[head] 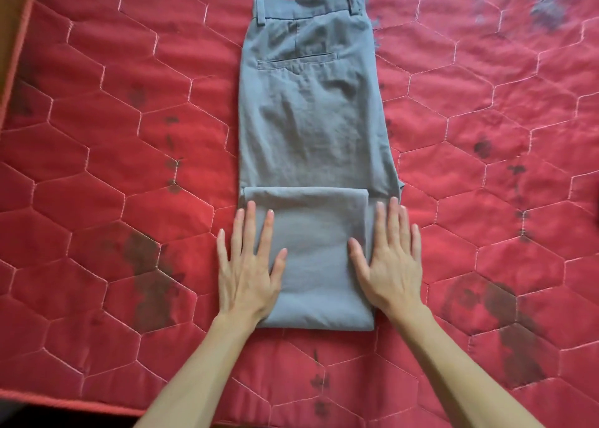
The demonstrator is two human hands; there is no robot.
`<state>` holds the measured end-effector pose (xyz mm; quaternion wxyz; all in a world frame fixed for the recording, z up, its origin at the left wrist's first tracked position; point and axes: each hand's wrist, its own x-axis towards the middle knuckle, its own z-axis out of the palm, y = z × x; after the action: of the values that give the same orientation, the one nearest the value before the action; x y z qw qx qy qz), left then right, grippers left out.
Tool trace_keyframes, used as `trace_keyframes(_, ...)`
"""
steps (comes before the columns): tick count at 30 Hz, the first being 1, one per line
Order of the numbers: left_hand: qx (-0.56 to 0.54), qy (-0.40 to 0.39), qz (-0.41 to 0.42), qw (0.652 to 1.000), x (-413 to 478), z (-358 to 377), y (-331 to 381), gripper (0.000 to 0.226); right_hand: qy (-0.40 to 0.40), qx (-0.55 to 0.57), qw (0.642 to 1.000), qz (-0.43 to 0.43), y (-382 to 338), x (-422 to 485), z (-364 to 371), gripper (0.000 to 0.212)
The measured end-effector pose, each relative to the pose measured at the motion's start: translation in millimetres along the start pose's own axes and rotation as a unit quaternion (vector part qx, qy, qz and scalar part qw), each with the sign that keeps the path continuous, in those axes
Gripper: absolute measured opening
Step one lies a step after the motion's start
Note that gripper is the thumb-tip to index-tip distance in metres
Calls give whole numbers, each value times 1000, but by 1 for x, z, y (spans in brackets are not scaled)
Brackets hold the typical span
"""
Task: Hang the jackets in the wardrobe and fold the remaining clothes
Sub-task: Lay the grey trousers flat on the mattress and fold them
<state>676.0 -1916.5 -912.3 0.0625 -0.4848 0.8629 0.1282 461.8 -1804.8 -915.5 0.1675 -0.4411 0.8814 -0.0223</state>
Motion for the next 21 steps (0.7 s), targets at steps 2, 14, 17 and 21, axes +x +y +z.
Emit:
trace_keyframes(2, -16, -7, -12, 1000, -8, -2, -3, 67, -23, -7, 1000, 18, 23, -4, -6, 75)
trace_keyframes(14, -271, 11, -240, 932, -62, -40, 22, 64, -71, 251, 951, 164, 0, -76, -30, 34)
trace_keyframes(17, -274, -8, -318, 908, -59, -42, 10, 54, -157, 322, 903, 236, -8, -91, -30, 31)
trace_keyframes(21, -315, -70, -297, 899, -53, -46, -10, 44, -171, 318, 899, 249, -11, -91, -39, 40)
